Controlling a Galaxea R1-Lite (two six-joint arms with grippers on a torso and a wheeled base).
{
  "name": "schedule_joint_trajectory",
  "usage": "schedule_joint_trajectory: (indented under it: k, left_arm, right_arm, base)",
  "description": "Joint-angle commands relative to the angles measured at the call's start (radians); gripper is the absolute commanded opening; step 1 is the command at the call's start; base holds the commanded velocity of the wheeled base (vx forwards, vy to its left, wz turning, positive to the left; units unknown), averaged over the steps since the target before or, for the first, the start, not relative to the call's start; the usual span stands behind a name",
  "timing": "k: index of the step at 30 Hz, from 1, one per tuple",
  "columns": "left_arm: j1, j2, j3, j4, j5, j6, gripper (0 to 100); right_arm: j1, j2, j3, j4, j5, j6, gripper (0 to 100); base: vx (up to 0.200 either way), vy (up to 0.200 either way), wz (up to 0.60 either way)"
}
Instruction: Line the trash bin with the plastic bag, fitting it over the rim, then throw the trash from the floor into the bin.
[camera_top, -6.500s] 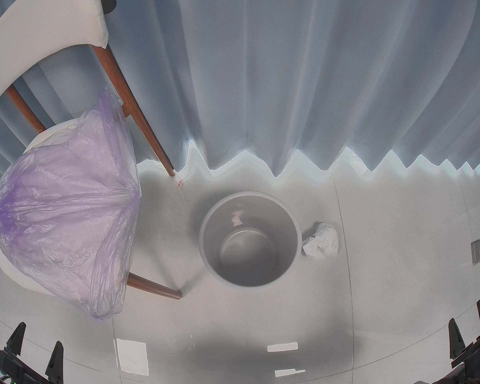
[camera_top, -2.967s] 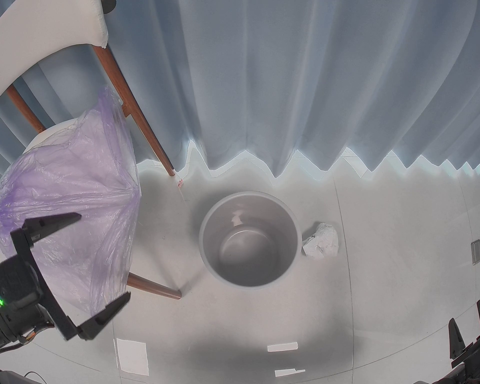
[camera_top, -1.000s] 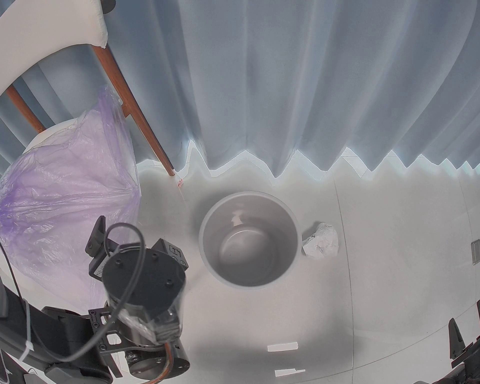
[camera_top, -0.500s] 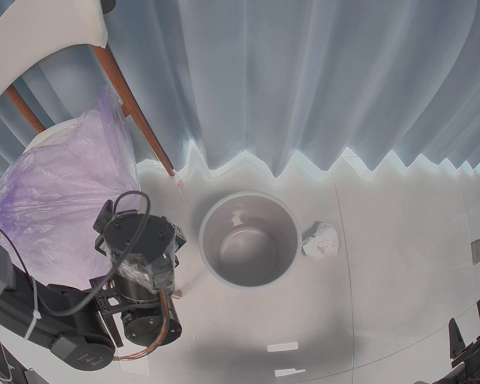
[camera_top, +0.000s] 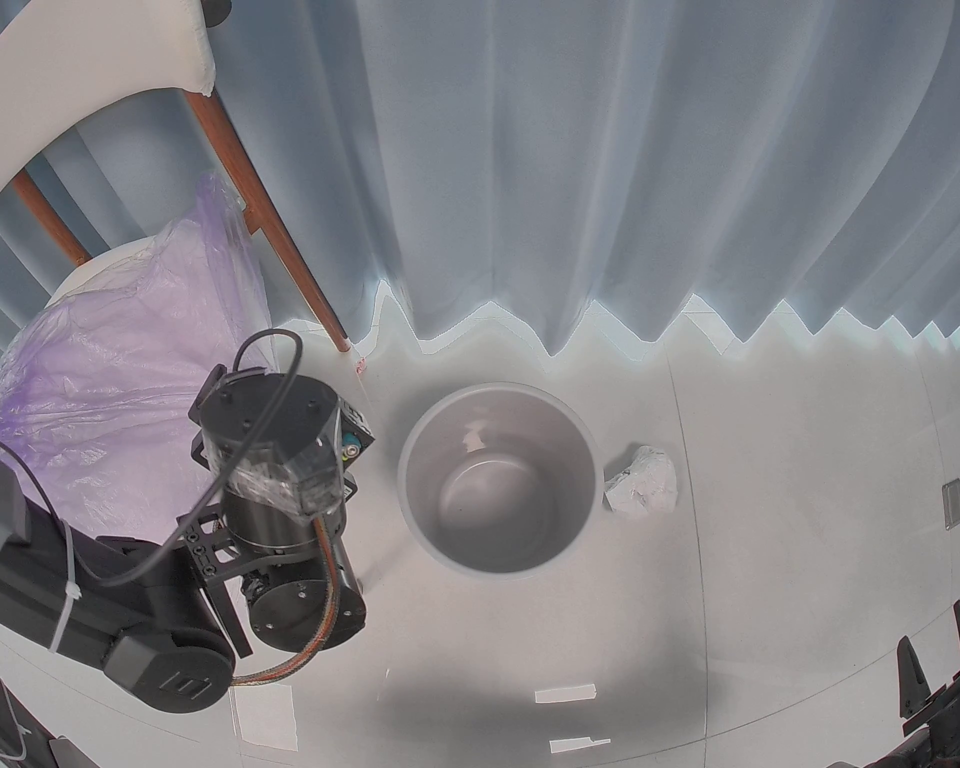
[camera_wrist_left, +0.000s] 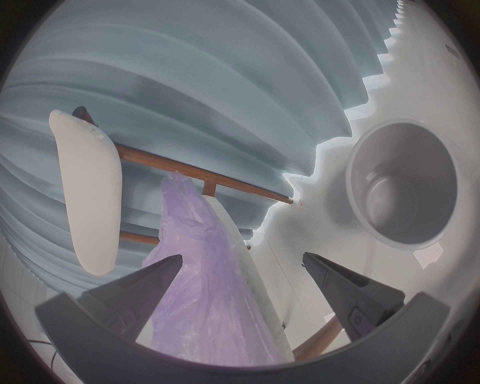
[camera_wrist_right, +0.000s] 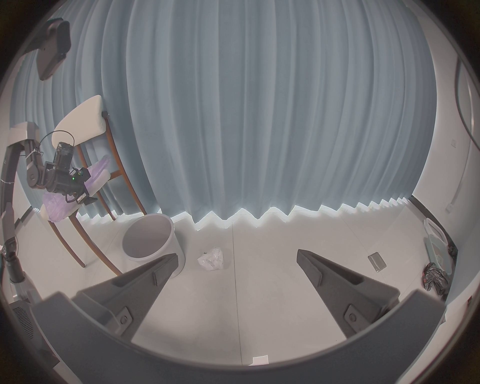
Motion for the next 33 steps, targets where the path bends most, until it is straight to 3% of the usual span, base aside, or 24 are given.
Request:
schedule_joint_trajectory:
  k: [1, 5, 6, 16, 20, 21, 23, 31, 33]
  left_arm:
    - [0.014, 0.011, -0.001, -0.018, 0.001, 0.001, 100]
    - [0.023, 0.017, 0.002, -0.06, 0.0, 0.008, 100]
    - [0.025, 0.016, 0.005, -0.061, 0.0, 0.015, 0]
    - [0.026, 0.005, 0.009, -0.132, -0.009, 0.062, 0]
    - [0.028, -0.033, 0.015, -0.135, -0.184, 0.058, 0]
    - [0.029, -0.035, 0.015, -0.135, -0.192, 0.058, 0]
    - [0.067, -0.066, 0.016, -0.13, -0.302, 0.059, 0]
    - [0.1, -0.129, 0.041, -0.118, -0.43, 0.047, 0]
    - [0.101, -0.15, 0.058, -0.127, -0.52, 0.03, 0]
  right_arm:
    - [0.001, -0.018, 0.018, 0.0, 0.0, 0.0, 100]
    - [0.001, -0.018, 0.018, 0.0, 0.0, 0.0, 100]
    - [0.001, -0.018, 0.018, 0.0, 0.002, 0.0, 100]
    - [0.001, -0.016, 0.018, 0.0, 0.0, 0.0, 100]
    - [0.001, -0.018, 0.018, 0.0, 0.0, 0.0, 100]
    - [0.001, -0.018, 0.018, 0.0, 0.002, 0.0, 100]
    - [0.001, -0.018, 0.018, 0.0, 0.0, 0.0, 100]
    - [0.001, -0.018, 0.018, 0.0, 0.002, 0.0, 100]
    - [0.0, -0.018, 0.018, 0.0, 0.0, 0.0, 100]
  base:
    - [0.0, 0.0, 0.0]
    - [0.0, 0.0, 0.0]
    - [0.0, 0.0, 0.0]
    - [0.0, 0.0, 0.0]
    - [0.0, 0.0, 0.0]
    - [0.0, 0.0, 0.0]
    - [0.0, 0.0, 0.0]
    - [0.0, 0.0, 0.0]
    - [0.0, 0.0, 0.0]
